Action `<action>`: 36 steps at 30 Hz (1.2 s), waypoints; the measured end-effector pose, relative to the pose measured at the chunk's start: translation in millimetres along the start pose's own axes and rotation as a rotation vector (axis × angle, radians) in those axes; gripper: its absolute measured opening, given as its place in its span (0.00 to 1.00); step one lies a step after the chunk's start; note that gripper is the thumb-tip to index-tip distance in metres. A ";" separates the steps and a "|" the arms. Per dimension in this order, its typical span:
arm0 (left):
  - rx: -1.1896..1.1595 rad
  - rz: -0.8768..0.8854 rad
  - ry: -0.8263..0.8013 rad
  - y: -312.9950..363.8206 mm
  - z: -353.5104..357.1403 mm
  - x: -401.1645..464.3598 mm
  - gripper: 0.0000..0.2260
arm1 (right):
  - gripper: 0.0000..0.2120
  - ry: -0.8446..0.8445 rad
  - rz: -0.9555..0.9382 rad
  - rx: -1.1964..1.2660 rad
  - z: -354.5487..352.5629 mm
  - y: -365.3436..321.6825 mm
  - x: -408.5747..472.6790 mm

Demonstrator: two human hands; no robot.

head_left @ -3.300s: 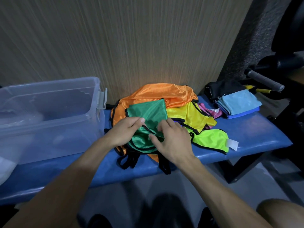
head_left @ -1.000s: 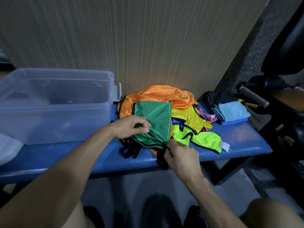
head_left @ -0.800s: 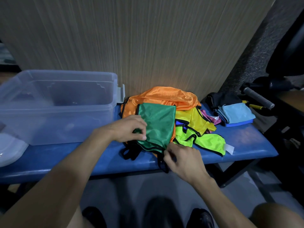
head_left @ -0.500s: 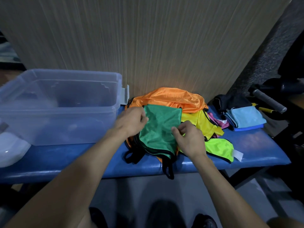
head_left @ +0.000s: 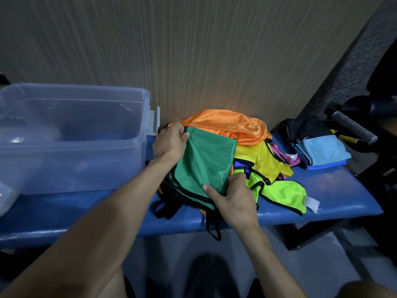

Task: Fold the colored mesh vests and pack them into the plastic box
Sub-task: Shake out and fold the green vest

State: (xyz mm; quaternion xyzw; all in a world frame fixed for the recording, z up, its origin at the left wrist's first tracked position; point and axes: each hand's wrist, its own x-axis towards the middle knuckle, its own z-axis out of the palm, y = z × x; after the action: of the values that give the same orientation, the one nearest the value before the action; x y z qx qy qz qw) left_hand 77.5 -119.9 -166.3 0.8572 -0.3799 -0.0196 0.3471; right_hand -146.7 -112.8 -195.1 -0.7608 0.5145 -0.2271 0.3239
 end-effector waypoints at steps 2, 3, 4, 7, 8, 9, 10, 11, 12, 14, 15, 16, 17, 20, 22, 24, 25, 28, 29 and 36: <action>0.078 0.018 -0.049 -1.4 3.2 -4.9 0.08 | 0.31 0.012 -0.018 -0.011 4.7 -0.1 -7.5; 0.112 0.022 -0.079 -1.8 3.0 -8.4 0.08 | 0.30 0.016 -0.022 -0.017 6.9 -0.3 -9.6; 0.160 0.040 -0.092 -1.1 1.0 -12.5 0.10 | 0.30 0.021 -0.023 -0.021 8.0 -1.5 -11.4; 0.282 0.310 0.002 7.7 -9.5 -28.6 0.13 | 0.29 0.016 -0.019 -0.050 8.5 -4.7 -12.5; 0.215 0.446 -0.029 10.5 -14.3 -36.5 0.10 | 0.28 0.012 -0.018 -0.055 7.9 -5.1 -12.8; 0.125 0.553 -0.127 11.9 -19.8 -45.1 0.05 | 0.28 0.010 -0.025 -0.049 6.9 -4.7 -13.4; 0.086 0.620 -0.249 11.3 -24.1 -53.9 0.02 | 0.27 0.014 -0.041 -0.031 5.4 -3.4 -15.0; 0.096 0.659 -0.342 8.9 -27.3 -62.1 0.03 | 0.27 0.031 -0.067 -0.005 3.7 -1.2 -17.5; 0.123 0.685 -0.388 4.3 -29.6 -68.3 0.04 | 0.26 0.055 -0.103 0.017 1.3 1.4 -22.0; 0.092 0.727 -0.410 -5.1 -34.0 -74.9 0.04 | 0.25 0.089 -0.202 0.039 -4.1 9.7 -38.0; 0.043 0.752 -0.441 -8.6 -36.8 -77.4 0.05 | 0.25 0.085 -0.261 0.033 -6.6 15.2 -48.4; 0.010 0.770 -0.502 -11.6 -38.6 -80.7 0.08 | 0.26 0.058 -0.321 0.000 -9.4 20.5 -59.2; 0.016 0.775 -0.587 -13.9 -40.2 -83.9 0.11 | 0.29 0.006 -0.377 -0.059 -11.8 26.8 -69.1; 0.190 0.768 -0.809 -25.0 -38.0 -90.6 0.22 | 0.44 -0.182 -0.534 -0.330 -10.7 46.6 -87.5; 0.254 0.790 -0.818 -31.3 -34.6 -93.6 0.25 | 0.50 -0.214 -0.628 -0.527 -4.7 53.4 -87.2; 0.239 0.782 -0.794 -33.5 -33.7 -93.4 0.25 | 0.48 -0.122 -0.677 -0.621 -0.5 50.5 -77.2; 0.233 0.775 -0.790 -33.5 -34.0 -94.7 0.25 | 0.44 -0.058 -0.695 -0.623 1.3 49.4 -70.5; 0.239 0.770 -0.790 -35.5 -34.6 -99.2 0.23 | 0.24 0.009 -0.788 -0.588 -3.6 40.5 -55.8; 0.239 0.770 -0.788 -35.5 -35.0 -100.4 0.23 | 0.21 0.007 -0.817 -0.577 -6.3 38.6 -54.4; 0.306 0.777 -0.749 -28.7 -37.1 -109.4 0.21 | 0.16 -0.144 -0.656 -0.267 -14.6 47.4 -58.9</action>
State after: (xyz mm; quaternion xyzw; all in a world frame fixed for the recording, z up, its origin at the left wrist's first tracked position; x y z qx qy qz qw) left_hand 29.2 -12.1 -180.8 0.6293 -0.7637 -0.1379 0.0416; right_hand -208.3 -74.2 -220.3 -0.9351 0.2437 -0.1956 0.1669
